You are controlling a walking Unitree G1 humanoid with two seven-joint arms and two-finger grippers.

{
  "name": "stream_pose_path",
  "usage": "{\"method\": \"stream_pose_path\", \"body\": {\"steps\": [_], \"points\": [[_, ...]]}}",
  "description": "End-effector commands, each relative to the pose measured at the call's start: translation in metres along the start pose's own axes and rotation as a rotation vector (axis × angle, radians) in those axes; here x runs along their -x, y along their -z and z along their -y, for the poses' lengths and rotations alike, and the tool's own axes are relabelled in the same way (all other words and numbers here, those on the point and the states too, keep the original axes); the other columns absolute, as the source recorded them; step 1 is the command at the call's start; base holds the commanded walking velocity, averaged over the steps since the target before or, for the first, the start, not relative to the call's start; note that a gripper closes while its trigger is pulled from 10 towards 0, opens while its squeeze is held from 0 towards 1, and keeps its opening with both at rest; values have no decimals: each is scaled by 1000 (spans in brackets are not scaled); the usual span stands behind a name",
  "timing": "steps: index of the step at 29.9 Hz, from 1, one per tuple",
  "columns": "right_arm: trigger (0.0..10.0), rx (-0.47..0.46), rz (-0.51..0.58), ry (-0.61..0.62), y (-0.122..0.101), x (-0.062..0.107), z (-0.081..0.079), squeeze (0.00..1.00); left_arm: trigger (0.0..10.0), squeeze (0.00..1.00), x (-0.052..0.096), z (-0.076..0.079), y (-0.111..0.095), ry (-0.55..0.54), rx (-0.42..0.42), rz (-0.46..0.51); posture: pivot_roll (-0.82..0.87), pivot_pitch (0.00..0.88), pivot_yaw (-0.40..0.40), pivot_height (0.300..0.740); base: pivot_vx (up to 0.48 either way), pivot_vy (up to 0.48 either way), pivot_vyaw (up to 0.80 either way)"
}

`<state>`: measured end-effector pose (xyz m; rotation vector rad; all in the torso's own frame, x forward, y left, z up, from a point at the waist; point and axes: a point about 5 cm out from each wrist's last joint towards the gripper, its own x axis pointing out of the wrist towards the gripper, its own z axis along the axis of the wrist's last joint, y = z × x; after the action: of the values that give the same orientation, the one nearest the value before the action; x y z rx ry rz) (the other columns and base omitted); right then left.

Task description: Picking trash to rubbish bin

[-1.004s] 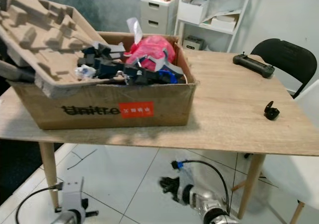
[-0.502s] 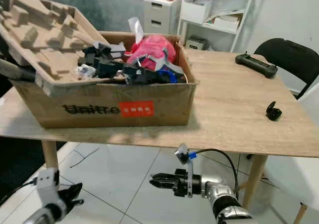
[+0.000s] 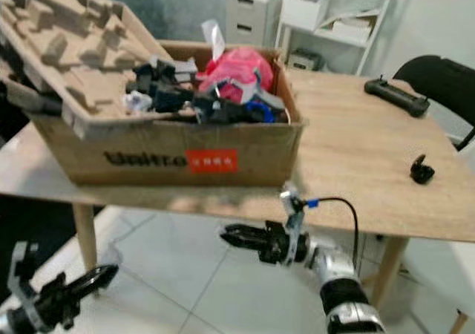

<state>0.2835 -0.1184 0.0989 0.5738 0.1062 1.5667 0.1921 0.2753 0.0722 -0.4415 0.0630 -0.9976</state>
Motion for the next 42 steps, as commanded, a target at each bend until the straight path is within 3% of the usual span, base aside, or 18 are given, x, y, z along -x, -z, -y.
{"method": "stream_pose_path", "body": {"steps": [1,4,8,13,14,19,20,21,22,24,26,28,30,34,35,37,42], "points": [[10000,-15,7,-57,-2,-3,-8,0,10000,0,-8,6,-9,90,-24,3,121,77,-61,740,0,0,0],[10000,-21,16,-108,-6,-7,-17,0,10000,0,-20,14,-17,175,-44,37,123,74,-61,740,0,0,0],[10000,-3,45,-231,-24,-17,-37,0,10000,0,-58,42,-41,400,-96,141,122,68,-62,740,0,0,0],[10000,64,102,-285,-45,-22,-45,0,10000,0,-76,55,-58,482,-138,223,119,64,-64,740,0,0,0],[10000,129,164,-271,-62,-26,-45,0,10000,0,-84,58,-68,496,-162,272,119,64,-64,740,0,0,0],[10000,216,261,-264,-85,-30,-52,0,10000,0,-94,64,-80,514,-190,331,109,63,-61,740,0,0,0],[10000,288,319,-242,-103,-32,-56,0,10000,0,-103,67,-85,522,-211,357,106,64,-60,740,0,0,0],[10000,431,367,-163,-128,-38,-61,0,10000,0,-122,74,-93,539,-239,395,99,67,-58,740,0,0,0],[10000,431,367,-163,-128,-38,-61,0,10000,0,-122,74,-93,539,-239,395,99,67,-58,740,0,0,0],[10000,518,379,-77,-140,-41,-60,0,10000,0,-135,80,-97,554,-252,417,94,69,-56,740,0,0,0],[10000,530,381,-61,-142,-41,-60,0,10000,0,-137,82,-97,557,-253,420,94,69,-56,740,0,0,0],[10000,613,427,126,-162,-40,-48,0,10000,0,-150,87,-105,560,-271,435,83,74,-51,740,0,0,0],[10000,613,427,126,-162,-40,-48,0,10000,0,-150,87,-105,560,-271,435,83,74,-51,740,0,0,0],[10000,694,531,355,-193,-32,-34,0,10000,0,-161,92,-109,567,-271,447,86,78,-49,740,0,0,0],[10000,694,531,355,-193,-32,-34,0,10000,0,-161,92,-109,567,-271,447,86,78,-49,740,0,0,0],[10000,750,564,502,-212,-25,-25,0,10000,0,-167,93,-107,550,-271,441,92,86,-47,740,0,0,0],[10000,804,532,641,-224,-22,-13,0,10000,0,-172,97,-108,502,-300,441,103,97,-52,740,0,0,0]]}}
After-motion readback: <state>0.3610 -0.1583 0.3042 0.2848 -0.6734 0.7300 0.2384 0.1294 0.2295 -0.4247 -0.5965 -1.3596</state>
